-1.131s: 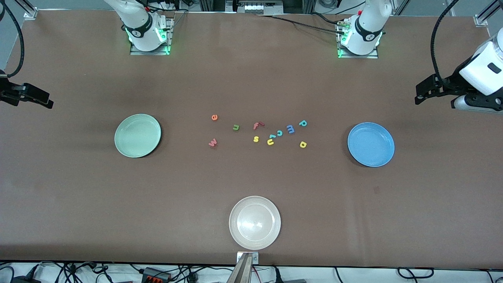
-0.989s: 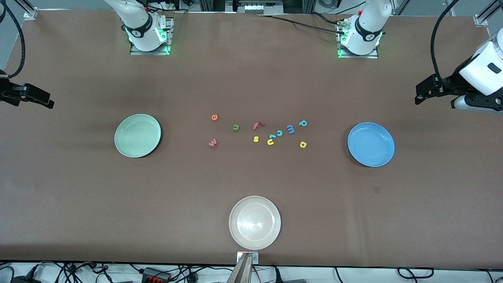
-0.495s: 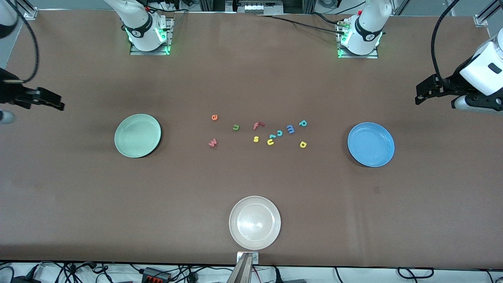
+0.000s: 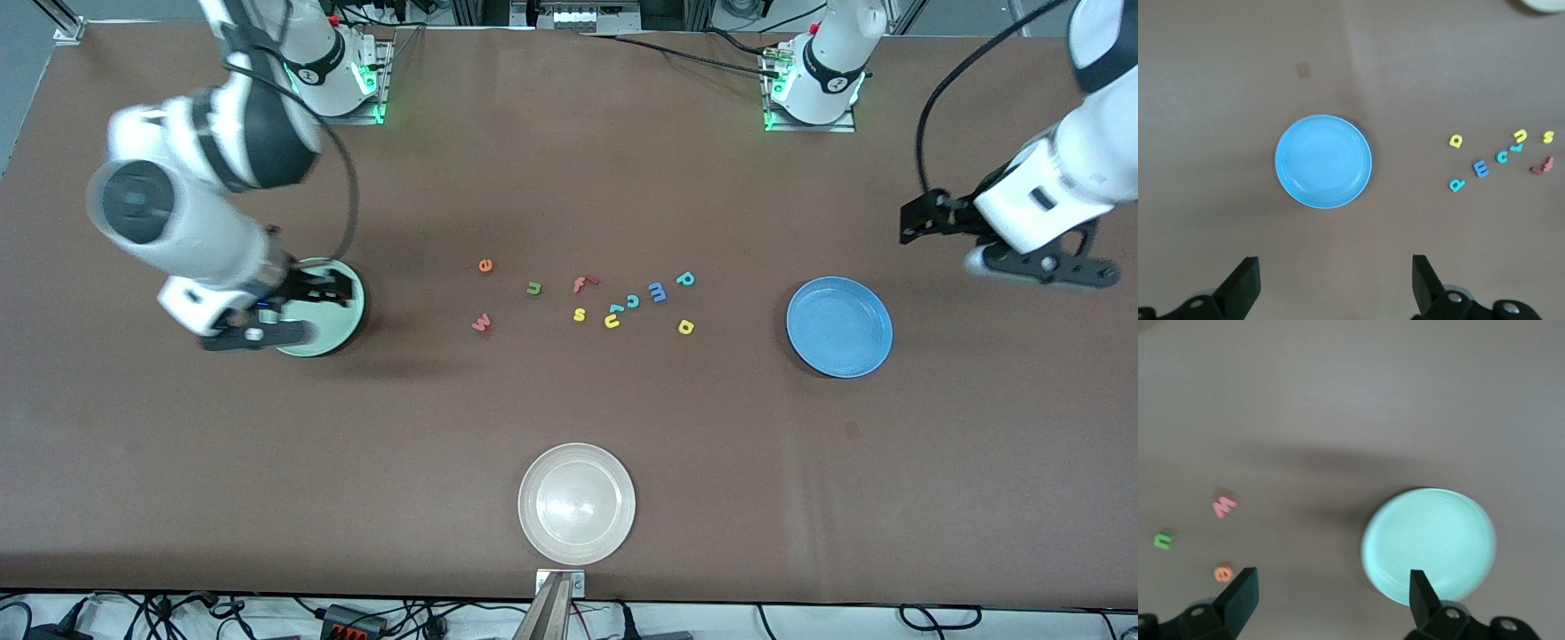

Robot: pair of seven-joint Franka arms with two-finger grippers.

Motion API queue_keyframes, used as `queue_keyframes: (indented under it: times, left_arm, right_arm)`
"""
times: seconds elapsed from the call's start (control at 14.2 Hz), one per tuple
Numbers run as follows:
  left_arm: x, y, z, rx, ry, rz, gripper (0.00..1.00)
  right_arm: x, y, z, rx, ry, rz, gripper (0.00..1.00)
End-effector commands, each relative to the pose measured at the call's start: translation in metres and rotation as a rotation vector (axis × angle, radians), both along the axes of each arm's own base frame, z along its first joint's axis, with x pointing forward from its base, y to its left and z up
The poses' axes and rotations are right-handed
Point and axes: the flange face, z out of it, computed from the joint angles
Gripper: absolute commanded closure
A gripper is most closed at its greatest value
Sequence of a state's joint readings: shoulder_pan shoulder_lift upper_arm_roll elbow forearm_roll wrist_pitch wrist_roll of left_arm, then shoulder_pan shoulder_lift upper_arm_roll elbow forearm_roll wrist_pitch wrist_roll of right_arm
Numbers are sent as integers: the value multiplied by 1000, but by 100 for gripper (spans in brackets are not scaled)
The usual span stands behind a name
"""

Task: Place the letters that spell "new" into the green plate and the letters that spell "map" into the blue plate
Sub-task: 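Grasp pink m with the right gripper while the left gripper grasps yellow a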

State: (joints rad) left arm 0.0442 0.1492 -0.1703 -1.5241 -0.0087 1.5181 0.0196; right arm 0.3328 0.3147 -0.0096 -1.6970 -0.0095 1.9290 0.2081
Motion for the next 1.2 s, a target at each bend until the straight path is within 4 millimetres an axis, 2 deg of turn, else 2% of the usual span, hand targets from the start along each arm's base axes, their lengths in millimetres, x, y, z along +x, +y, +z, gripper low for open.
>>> queue_keyframes:
  times: [0.0, 0.07, 0.14, 0.21, 0.28, 0.35, 0.42, 0.64, 0.85, 0.92, 0.99, 1.13]
  left_arm:
    - [16, -33, -43, 5, 76, -62, 0]
    - [19, -48, -62, 5, 105, -86, 0]
    - [23, -71, -87, 6, 130, -124, 0]
    - [27, -91, -105, -1, 122, -156, 0]
    - [30, -109, -125, -8, 112, -182, 0]
    - [30, -127, -145, -12, 108, -209, 0]
    - [29, -143, -165, -12, 91, -232, 0]
    - [14, -169, -228, -30, 21, -272, 0]
    - [-4, -186, -277, -46, -39, -303, 0]
    - [-8, -189, -293, -53, -55, -307, 0]
    - [-14, -202, -308, -64, -76, -326, 0]
    - [-19, -213, -332, -74, -91, -340, 0]
  right_arm:
    - [-16, 47, -53, 10, 55, -55, 0]
    - [-23, 71, -72, 36, 78, -47, 0]
    - [-25, 87, -83, 47, 58, -32, 0]
    - [-22, 93, -99, 56, 41, -50, 0]
    - [-20, 99, -108, 67, 15, -57, 0]
    - [-24, 114, -118, 77, -4, -42, 0]
    - [-26, 121, -121, 77, -13, -91, 0]
    - [-25, 124, -143, 41, 1, -409, 4]
    - [-30, 123, -165, -13, 27, -675, 4]
    - [-30, 122, -171, -26, 30, -743, 4]
    - [-30, 123, -177, -36, 30, -809, 4]
    - [-37, 134, -183, -44, 29, -849, 13]
